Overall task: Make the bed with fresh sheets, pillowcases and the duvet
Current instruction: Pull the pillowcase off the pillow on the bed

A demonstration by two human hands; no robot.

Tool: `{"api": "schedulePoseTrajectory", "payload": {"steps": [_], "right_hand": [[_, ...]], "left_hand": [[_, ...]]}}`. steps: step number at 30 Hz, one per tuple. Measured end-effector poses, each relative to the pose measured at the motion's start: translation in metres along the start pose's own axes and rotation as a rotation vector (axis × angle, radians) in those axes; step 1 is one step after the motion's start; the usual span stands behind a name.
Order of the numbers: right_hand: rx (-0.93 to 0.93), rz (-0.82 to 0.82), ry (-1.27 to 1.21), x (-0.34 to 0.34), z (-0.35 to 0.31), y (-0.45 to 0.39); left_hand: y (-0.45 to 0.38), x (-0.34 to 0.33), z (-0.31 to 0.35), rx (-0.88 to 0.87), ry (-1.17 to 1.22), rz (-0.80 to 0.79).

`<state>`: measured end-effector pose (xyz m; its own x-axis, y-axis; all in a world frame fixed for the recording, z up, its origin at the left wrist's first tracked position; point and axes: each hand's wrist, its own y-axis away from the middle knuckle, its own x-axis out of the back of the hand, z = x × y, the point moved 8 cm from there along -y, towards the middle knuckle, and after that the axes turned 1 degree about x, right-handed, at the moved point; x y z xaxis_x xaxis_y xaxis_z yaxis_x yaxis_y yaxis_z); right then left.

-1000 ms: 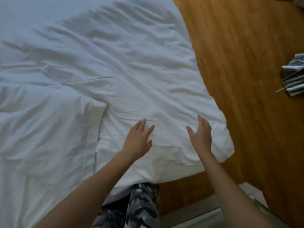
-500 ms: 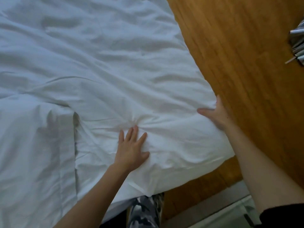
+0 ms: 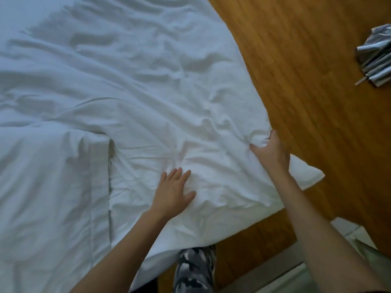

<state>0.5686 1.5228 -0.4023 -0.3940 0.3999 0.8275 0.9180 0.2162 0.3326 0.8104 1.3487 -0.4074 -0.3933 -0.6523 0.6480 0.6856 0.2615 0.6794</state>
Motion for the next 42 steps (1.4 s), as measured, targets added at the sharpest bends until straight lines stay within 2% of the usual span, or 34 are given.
{"api": "schedulePoseTrajectory", "payload": {"steps": [3, 7, 10, 12, 15, 18, 21, 23, 26, 28, 30, 32, 35, 37, 40, 42], "right_hand": [[0.145, -0.065, 0.048, -0.007, -0.04, 0.069], [0.236, -0.18, 0.139, -0.021, -0.081, 0.144], [0.386, -0.293, 0.215, -0.049, -0.148, 0.218], [0.474, -0.366, 0.223, -0.071, -0.196, 0.275], [0.563, -0.372, 0.111, -0.093, -0.244, 0.35], [0.651, -0.396, 0.064, -0.117, -0.267, 0.414], [0.674, -0.435, -0.008, -0.143, -0.278, 0.468], [0.615, -0.469, -0.073, -0.155, -0.282, 0.494], [0.269, -0.413, -0.302, -0.155, -0.287, 0.501], [-0.064, -0.422, -0.573, -0.171, -0.305, 0.496], [-0.333, -0.489, -0.959, -0.202, -0.345, 0.49], [-0.411, -0.441, -1.195, -0.225, -0.396, 0.484], [-0.208, -0.323, -1.128, -0.244, -0.484, 0.498], [0.003, -0.347, -1.021, -0.258, -0.558, 0.533], [0.35, -0.54, -0.759, -0.297, -0.671, 0.617], [0.546, -0.746, -0.571, -0.334, -0.724, 0.684]], "left_hand": [[0.034, 0.031, 0.002, 0.05, 0.387, 0.107], [0.073, 0.075, 0.01, 0.01, 0.533, 0.282], [0.095, 0.085, 0.004, 0.033, 0.557, 0.307], [0.113, 0.093, -0.024, 0.177, 0.526, 0.341], [0.148, 0.112, -0.099, 0.334, 0.4, 0.394], [0.184, 0.111, -0.176, 0.373, 0.338, 0.289], [0.222, 0.092, -0.234, 0.361, 0.497, 0.235], [0.252, 0.087, -0.265, 0.324, 0.541, 0.275], [0.297, 0.087, -0.308, 0.283, 0.541, 0.379], [0.328, 0.09, -0.337, 0.267, 0.534, 0.449], [0.361, 0.094, -0.367, 0.252, 0.525, 0.525], [0.397, 0.101, -0.401, 0.266, 0.513, 0.6], [0.456, 0.12, -0.467, 0.336, 0.49, 0.743], [0.504, 0.133, -0.517, 0.418, 0.52, 0.847], [0.59, 0.138, -0.596, 0.583, 0.566, 0.984], [0.651, 0.128, -0.646, 0.727, 0.593, 1.044]]}}
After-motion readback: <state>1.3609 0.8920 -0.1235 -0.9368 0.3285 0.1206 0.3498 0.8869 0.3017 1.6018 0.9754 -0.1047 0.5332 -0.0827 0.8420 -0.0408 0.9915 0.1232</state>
